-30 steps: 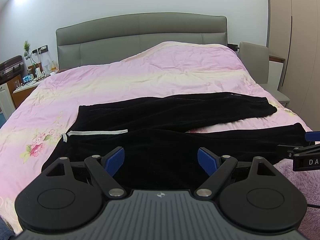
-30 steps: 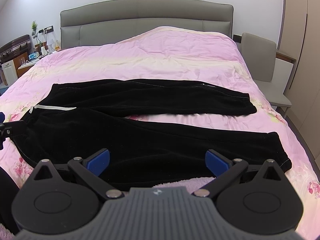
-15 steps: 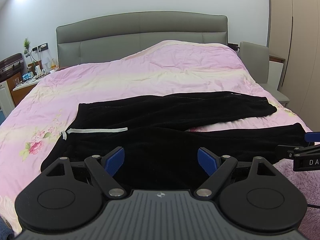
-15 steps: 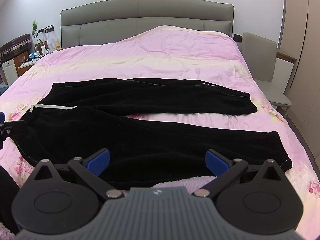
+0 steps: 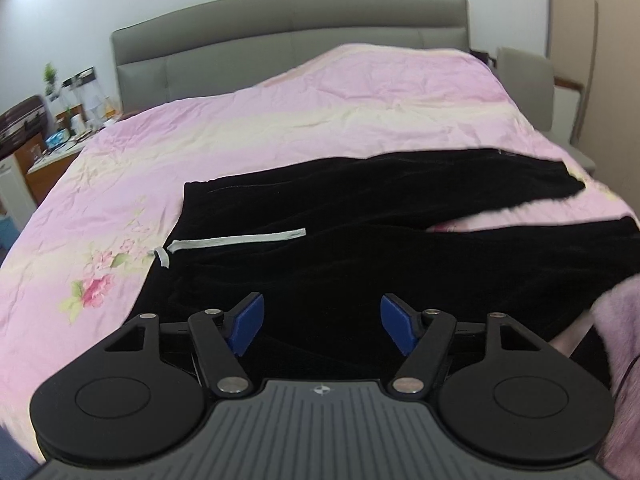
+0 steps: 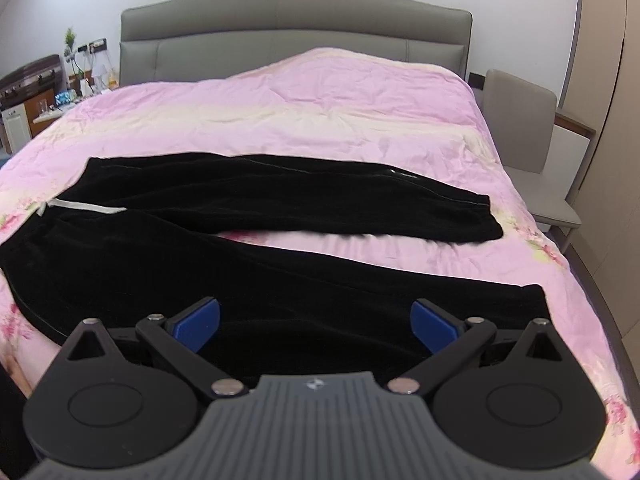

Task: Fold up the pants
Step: 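Grasp the black pants waistband with the left tool while the right tool grasps the other waistband edge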

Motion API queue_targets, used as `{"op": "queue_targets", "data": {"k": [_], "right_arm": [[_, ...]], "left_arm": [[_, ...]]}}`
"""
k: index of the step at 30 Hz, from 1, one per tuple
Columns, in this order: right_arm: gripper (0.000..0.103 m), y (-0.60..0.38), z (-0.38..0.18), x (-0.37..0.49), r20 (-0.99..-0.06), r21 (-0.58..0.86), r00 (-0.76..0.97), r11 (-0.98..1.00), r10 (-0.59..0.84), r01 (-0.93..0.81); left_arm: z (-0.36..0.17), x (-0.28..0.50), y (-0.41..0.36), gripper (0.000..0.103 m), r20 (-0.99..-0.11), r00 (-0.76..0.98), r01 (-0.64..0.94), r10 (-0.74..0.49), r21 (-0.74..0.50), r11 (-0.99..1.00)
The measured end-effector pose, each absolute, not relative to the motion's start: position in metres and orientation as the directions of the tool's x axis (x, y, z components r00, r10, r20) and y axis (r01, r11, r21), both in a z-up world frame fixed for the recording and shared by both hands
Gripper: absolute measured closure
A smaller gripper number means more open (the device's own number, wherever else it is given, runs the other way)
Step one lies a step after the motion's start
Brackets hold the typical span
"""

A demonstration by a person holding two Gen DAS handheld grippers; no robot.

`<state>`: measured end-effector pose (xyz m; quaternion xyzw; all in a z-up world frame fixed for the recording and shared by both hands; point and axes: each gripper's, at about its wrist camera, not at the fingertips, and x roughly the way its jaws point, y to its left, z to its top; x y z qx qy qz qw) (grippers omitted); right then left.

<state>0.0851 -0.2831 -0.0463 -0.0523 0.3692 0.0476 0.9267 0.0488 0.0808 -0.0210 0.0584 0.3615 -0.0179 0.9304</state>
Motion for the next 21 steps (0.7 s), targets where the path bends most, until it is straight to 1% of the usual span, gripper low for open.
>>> {"op": "queue_targets", "data": {"k": [2,3,5,10,13,16,21], "right_arm": [[0.011,-0.299,-0.050,0.096,-0.720,-0.092,0.693,0.987,0.025,-0.131],[0.015,-0.306,-0.052,0.102,-0.733,-0.107,0.680,0.985,0.012,-0.133],[0.018,-0.324,-0.058,0.114,-0.764,-0.131,0.646,0.982,-0.015,-0.133],[0.033,-0.366,-0.077,0.140,-0.840,-0.137,0.541,0.977,-0.027,-0.164],[0.035,-0.387,-0.091,0.154,-0.884,-0.134,0.468,0.969,-0.023,-0.205],[0.040,-0.406,-0.102,0.167,-0.919,-0.121,0.393,0.961,-0.015,-0.247],[0.041,-0.426,-0.121,0.177,-0.959,-0.169,0.279,0.895,-0.052,-0.413]], "left_arm": [[-0.024,0.057,0.092,0.024,-0.700,0.714,0.122,0.009,0.136,0.983],[-0.027,0.061,0.098,0.024,-0.715,0.699,0.148,0.009,0.157,0.976],[-0.032,0.070,0.107,0.024,-0.746,0.666,0.198,0.007,0.186,0.962],[-0.046,0.086,0.124,0.024,-0.805,0.593,0.349,-0.003,0.253,0.902],[-0.058,0.094,0.129,0.024,-0.842,0.539,0.440,0.017,0.298,0.847],[-0.073,0.102,0.134,0.024,-0.881,0.471,0.521,0.041,0.315,0.794],[-0.098,0.106,0.133,0.024,-0.930,0.358,0.653,0.077,0.308,0.692]]}}
